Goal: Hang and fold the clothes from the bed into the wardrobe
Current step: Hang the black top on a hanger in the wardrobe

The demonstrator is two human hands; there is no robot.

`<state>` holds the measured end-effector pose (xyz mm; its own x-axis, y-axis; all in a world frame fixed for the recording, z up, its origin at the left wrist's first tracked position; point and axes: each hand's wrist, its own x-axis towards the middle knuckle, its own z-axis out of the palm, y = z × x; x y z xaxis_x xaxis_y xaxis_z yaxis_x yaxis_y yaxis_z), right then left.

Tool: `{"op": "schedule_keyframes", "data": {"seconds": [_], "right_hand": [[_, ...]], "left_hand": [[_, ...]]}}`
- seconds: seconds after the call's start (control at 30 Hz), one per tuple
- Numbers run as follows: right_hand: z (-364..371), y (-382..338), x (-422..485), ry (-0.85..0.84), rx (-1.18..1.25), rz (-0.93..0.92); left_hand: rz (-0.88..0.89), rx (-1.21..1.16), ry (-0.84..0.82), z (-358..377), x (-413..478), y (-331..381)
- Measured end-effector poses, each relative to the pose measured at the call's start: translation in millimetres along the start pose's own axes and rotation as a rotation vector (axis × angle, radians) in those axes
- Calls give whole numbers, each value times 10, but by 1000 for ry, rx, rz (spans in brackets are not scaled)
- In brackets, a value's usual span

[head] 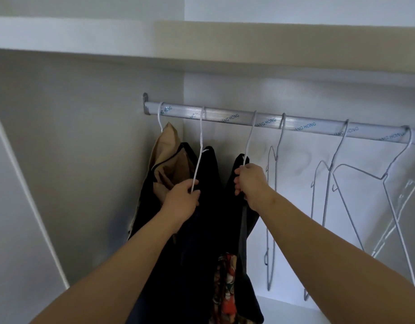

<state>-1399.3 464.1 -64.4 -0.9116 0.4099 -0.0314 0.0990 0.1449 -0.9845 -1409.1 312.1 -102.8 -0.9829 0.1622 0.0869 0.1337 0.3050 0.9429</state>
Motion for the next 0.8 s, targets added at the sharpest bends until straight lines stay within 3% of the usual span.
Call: {"op": "schedule_keyframes", "data": {"seconds": [0.17, 0.4, 0.6, 0.7, 0.8], "right_hand": [[51, -43, -41, -51, -28, -15], [161, -9, -45, -15, -81, -73], [58, 86, -140, -71, -318, -195], [-17, 204, -285, -11, -298, -170], [-142, 300, -526, 85, -229, -182]], "left_hand": [[140, 181, 155, -235, 38, -18], [160, 212, 72, -229, -14, -4], [124, 269, 68, -160, -154, 74], [184, 508, 228, -125, -331, 104], [402, 454, 399, 9, -606, 209]]}}
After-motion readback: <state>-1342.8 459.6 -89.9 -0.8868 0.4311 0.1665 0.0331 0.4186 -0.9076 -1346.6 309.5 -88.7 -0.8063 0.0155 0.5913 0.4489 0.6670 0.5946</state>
